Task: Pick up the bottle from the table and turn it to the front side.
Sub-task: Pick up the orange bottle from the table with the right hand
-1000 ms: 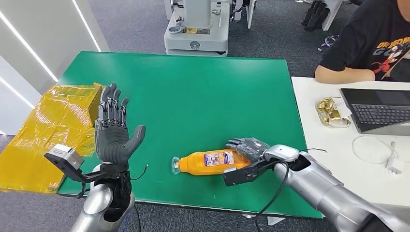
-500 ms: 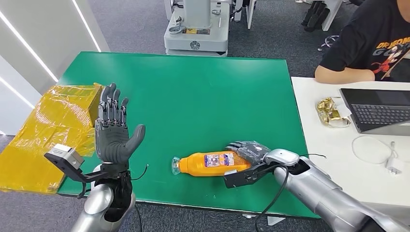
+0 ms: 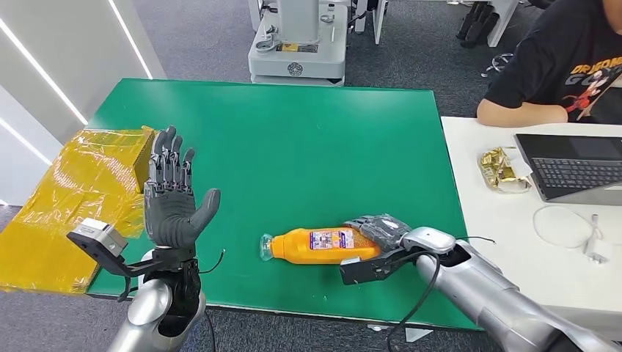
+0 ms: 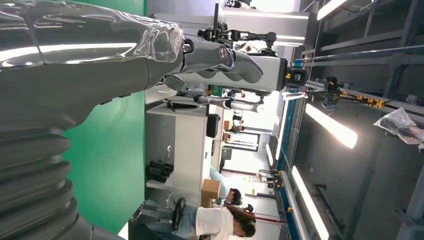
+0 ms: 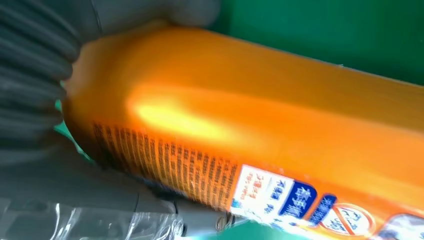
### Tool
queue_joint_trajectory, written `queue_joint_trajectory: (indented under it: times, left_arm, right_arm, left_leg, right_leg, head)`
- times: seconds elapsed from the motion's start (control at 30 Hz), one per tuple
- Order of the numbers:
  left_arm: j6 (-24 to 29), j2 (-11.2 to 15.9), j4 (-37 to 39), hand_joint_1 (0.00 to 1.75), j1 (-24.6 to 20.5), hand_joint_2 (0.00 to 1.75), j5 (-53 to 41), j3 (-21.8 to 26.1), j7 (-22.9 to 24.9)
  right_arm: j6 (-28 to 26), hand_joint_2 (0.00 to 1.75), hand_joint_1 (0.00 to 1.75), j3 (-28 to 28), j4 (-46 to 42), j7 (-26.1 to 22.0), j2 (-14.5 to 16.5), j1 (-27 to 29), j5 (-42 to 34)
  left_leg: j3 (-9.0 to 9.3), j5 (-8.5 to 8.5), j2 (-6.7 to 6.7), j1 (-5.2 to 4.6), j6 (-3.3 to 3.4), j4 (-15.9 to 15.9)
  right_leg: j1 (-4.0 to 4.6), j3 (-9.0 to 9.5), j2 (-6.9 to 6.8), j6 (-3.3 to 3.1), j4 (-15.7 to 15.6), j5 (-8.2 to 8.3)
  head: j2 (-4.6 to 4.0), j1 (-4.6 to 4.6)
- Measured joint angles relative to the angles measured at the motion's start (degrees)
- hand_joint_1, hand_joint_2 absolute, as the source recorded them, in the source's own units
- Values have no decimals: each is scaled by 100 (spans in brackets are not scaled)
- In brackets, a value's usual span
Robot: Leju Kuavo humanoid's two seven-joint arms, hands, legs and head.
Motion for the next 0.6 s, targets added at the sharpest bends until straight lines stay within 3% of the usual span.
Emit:
queue_joint_trajectory:
  times: [0.23,0.6]
  left_arm:
    - [-2,-2,-2,0,16,175,-32,0,0]
    - [-16,-7,-1,0,19,175,-52,0,20]
  right_arm:
    - [-381,175,175,-206,-95,6,0,199,179]
    - [-545,175,175,-584,-367,112,-1,451,329]
  left_leg:
    - [0,1,0,0,1,0]
    - [-5,1,-1,0,1,0]
  right_leg:
    - [0,0,0,-1,1,2]
    - [0,-3,0,-1,1,2]
  head:
    - [0,0]
    - [0,0]
